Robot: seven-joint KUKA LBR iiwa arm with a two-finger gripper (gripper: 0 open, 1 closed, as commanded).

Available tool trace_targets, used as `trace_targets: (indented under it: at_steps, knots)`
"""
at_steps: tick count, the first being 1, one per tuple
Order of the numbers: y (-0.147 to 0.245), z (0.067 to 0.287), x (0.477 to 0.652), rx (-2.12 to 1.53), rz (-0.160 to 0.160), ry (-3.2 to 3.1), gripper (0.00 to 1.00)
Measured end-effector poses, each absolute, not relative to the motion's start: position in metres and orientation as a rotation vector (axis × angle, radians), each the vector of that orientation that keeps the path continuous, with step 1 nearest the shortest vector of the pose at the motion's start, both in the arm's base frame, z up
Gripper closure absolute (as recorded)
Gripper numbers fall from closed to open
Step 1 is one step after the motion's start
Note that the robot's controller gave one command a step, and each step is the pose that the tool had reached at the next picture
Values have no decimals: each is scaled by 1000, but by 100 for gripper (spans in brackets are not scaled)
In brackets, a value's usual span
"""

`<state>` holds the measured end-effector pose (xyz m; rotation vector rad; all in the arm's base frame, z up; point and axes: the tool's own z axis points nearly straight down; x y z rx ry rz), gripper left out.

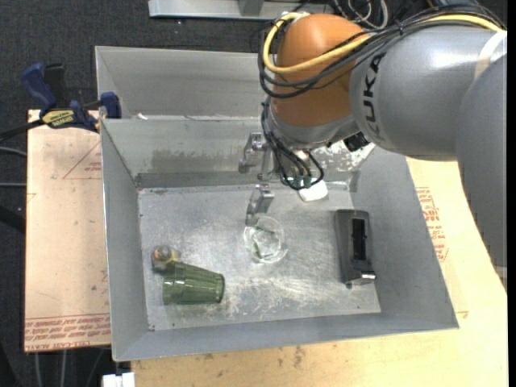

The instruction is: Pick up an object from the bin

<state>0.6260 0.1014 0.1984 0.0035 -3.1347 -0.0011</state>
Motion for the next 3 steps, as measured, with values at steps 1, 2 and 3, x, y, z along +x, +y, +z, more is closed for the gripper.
trace_targets:
  at_steps: [1,2,3]
  knots:
    - [101,204,628,1,-2,-3143,0]
    - [71,151,617,142,-2,-3143,0]
    - [27,151,590,248,-2,-3124,0]
